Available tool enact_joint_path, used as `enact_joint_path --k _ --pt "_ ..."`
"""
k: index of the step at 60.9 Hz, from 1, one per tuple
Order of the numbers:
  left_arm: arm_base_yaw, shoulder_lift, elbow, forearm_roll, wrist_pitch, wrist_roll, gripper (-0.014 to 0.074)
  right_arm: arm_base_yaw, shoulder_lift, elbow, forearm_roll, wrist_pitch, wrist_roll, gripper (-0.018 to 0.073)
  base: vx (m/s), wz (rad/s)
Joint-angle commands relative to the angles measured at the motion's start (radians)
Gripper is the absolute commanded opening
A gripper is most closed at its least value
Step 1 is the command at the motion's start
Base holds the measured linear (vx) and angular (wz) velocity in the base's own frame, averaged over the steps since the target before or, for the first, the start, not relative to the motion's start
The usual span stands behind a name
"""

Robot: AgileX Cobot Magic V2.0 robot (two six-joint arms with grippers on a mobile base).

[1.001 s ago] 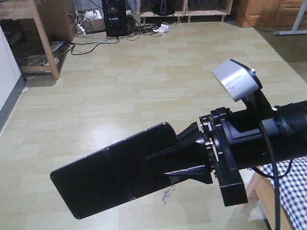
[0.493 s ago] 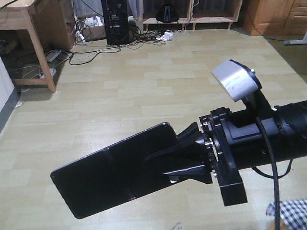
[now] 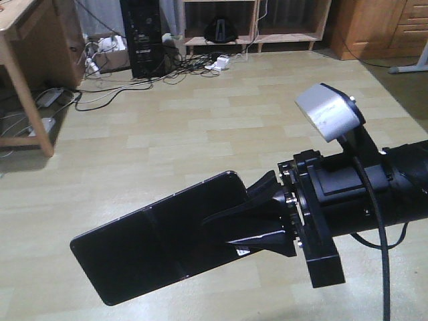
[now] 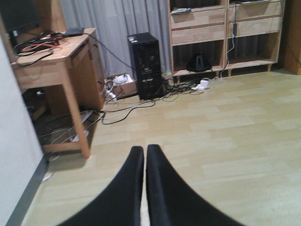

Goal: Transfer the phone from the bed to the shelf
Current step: 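Hold the phone in the right gripper while the base turns away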

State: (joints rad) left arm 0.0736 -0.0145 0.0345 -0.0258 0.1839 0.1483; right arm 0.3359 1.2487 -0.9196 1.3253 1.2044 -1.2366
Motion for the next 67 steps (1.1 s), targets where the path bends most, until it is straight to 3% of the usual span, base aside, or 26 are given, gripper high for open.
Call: enact_joint_path --k 1,67 --pt "-0.005 -0.012 -0.023 -0.009 -0.072 -0.006 0.0001 -0.001 -0.027 -0.025 0.088 0.083 -0.006 -0.0002 0.43 -0.17" --pt "-0.005 -0.012 -0.023 -0.009 -0.072 -0.006 0.0001 -0.001 -0.027 -0.025 0.088 0.083 -0.006 -0.0002 0.42 -0.23"
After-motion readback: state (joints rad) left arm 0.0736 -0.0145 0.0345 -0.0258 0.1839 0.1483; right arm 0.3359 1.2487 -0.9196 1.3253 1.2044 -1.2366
